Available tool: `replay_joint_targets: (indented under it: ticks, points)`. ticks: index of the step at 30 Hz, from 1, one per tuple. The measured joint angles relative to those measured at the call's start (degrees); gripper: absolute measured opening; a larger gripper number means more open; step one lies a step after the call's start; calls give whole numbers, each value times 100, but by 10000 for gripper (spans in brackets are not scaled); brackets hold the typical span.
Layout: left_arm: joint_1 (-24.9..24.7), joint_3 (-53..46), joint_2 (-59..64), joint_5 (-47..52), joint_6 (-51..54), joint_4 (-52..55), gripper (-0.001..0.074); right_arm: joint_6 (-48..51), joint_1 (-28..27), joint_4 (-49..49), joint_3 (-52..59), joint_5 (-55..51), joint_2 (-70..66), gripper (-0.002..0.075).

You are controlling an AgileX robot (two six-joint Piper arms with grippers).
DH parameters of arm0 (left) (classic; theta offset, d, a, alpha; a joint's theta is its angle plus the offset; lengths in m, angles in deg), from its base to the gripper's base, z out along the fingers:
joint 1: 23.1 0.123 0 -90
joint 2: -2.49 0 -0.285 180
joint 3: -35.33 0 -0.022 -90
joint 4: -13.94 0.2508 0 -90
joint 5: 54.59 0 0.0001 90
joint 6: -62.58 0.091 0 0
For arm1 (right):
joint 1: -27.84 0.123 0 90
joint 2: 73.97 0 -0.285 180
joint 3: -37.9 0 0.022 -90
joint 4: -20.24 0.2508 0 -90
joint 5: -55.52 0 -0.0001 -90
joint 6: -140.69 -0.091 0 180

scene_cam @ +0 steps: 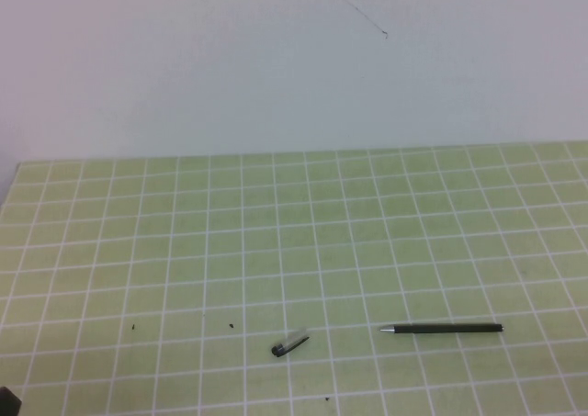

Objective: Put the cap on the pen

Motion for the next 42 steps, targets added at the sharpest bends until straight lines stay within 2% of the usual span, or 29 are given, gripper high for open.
replay_joint_targets:
  ticks: [5, 7, 11, 17, 26, 29, 36, 42]
  points:
    - [0, 0, 0, 127, 121, -207, -2, -953, 0, 2499, 0, 869, 0, -3]
    - [0, 0, 0, -27, 76, -423, -1, -1027, 0, 3126, 0, 1140, 0, -3]
    - [0, 0, 0, -484, 64, -1043, -2, -1015, 0, 3258, 0, 1482, 0, -3]
    - [0, 0, 0, -1827, 41, -2447, -2, -1015, 0, 3280, 0, 1601, 0, -3]
    - [0, 33, 0, -1503, 111, -2427, -2, -650, 10, 3280, 0, 1398, 0, -3]
    - [0, 435, 10, -1489, 438, -2037, -2, -58, 10, 3280, -199, 1314, -13, -3]
    - [0, 1215, 10, -1418, 1036, -1528, -2, 2363, 10, 3269, -1425, 1221, -9, -3]
    - [0, 1720, 728, -562, 1320, -1420, -2, 3785, 10, 3259, -2214, 485, -629, -3]
